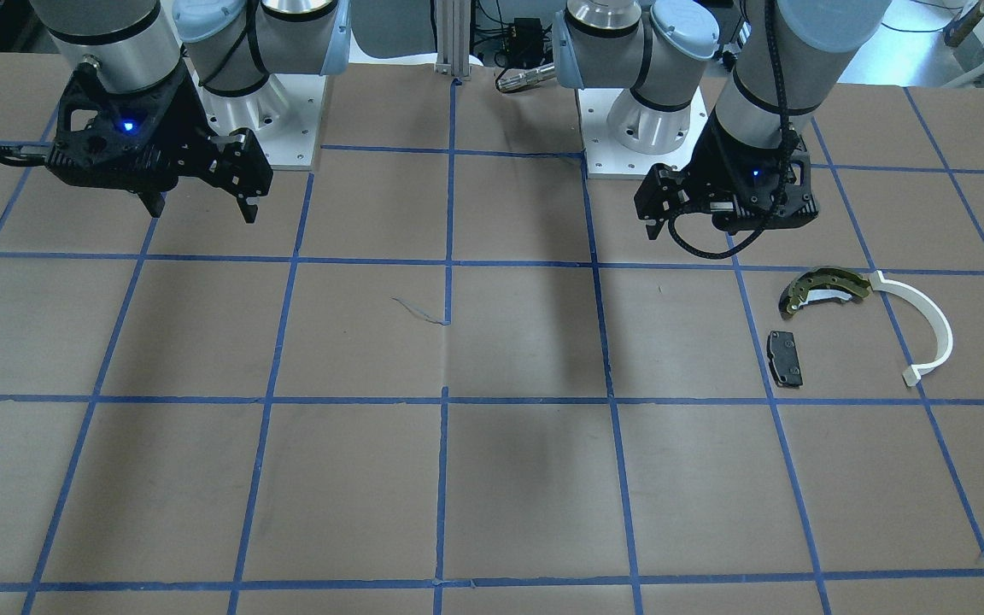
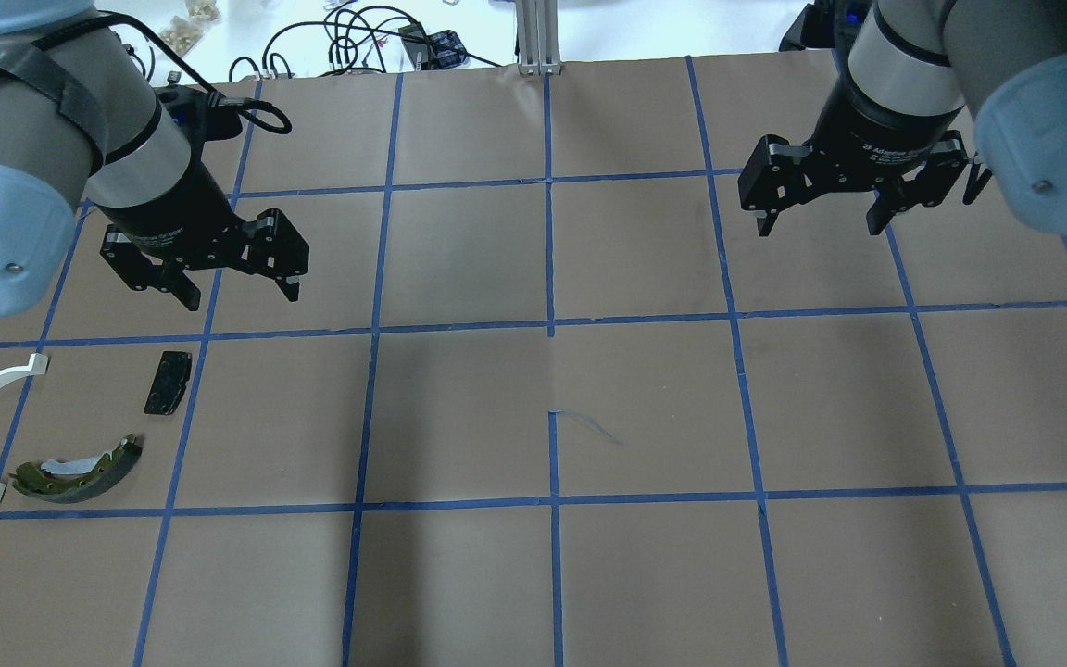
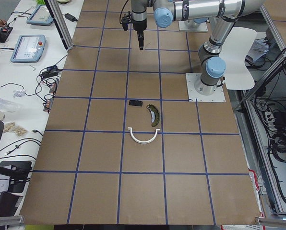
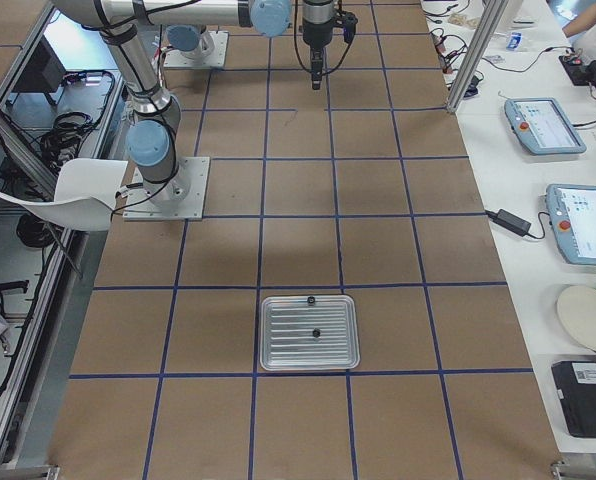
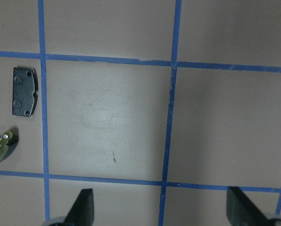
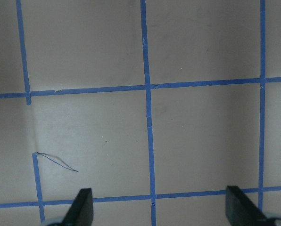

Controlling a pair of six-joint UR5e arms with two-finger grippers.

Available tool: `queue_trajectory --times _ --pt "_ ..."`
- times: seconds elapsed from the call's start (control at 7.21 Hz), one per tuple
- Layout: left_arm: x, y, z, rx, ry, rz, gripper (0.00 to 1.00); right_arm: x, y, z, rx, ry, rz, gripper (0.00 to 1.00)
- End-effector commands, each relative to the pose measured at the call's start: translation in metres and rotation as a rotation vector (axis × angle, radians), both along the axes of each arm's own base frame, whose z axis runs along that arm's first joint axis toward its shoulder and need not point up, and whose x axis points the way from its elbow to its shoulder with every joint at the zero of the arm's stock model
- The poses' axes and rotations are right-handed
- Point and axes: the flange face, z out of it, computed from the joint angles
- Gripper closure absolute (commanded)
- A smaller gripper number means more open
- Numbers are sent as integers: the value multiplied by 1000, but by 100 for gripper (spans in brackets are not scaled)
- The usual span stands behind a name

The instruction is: Place bearing gear from tray to pile

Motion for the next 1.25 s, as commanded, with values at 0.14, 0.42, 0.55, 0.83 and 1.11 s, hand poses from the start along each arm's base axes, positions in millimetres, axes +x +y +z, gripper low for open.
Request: queue_trajectory --times 0.14,0.42,0.55,0.83,1.11 --pt "0 1 0 1 -1 -3 0 0 0 3 -6 -3 0 0" --pt "0 4 -5 10 1 -3 0 0 -1 6 -13 -4 0 0" --pt "0 4 -9 0 -1 -4 0 -2 -3 5 -12 -3 1 0" --pt "-1 5 -9 -19 4 -1 0 -6 -3 13 13 18 13 0" --pt "-1 14 -18 -33 1 -3 0 -5 -4 11 21 10 16 0"
